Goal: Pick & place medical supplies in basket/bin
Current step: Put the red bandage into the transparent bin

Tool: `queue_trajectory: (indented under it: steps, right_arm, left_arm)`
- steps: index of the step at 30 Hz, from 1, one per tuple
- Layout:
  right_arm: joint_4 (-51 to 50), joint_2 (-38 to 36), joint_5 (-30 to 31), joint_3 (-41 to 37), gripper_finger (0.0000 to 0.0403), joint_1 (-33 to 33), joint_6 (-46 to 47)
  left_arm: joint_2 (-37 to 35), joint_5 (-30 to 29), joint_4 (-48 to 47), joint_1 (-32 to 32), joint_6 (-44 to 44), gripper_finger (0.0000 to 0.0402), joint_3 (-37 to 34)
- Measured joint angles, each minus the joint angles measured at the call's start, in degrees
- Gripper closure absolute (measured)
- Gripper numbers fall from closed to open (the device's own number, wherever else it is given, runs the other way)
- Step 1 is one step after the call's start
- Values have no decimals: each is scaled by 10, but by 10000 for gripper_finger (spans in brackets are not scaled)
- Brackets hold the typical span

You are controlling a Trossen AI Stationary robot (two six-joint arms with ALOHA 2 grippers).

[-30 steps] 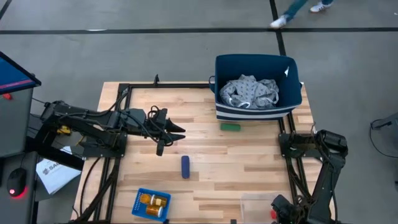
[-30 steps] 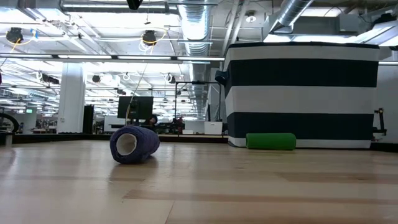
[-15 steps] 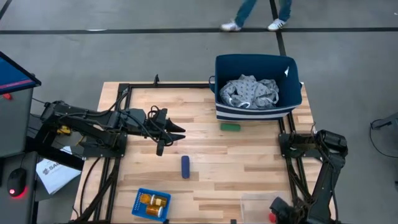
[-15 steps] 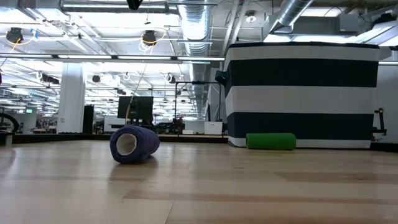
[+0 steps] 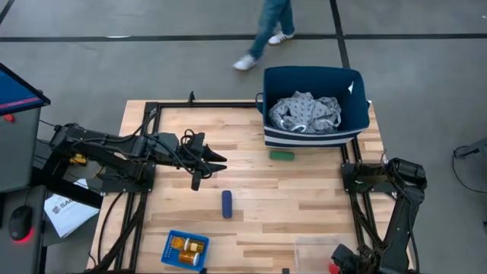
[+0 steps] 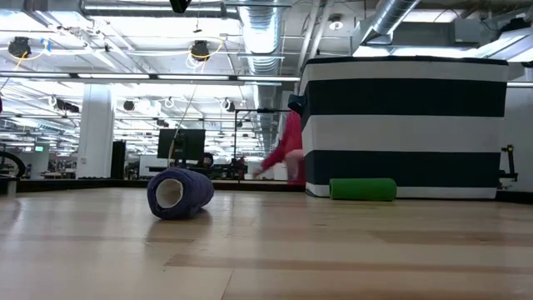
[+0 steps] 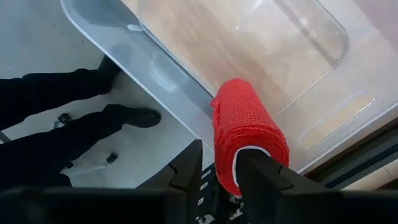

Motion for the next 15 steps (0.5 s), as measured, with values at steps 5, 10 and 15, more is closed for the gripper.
queue_trajectory:
  steps: [5,10,15]
  right_arm:
    - [0,0,0,4,289,1,0]
    - [-6,-2,0,4,259,2,0]
    - [-36,-2,-4,4,233,4,4]
  left_arm:
    - [0,0,0,0,1,293,0]
    - [0,0,0,0,1,293,0]
    - [0,0,0,0,1,293,0]
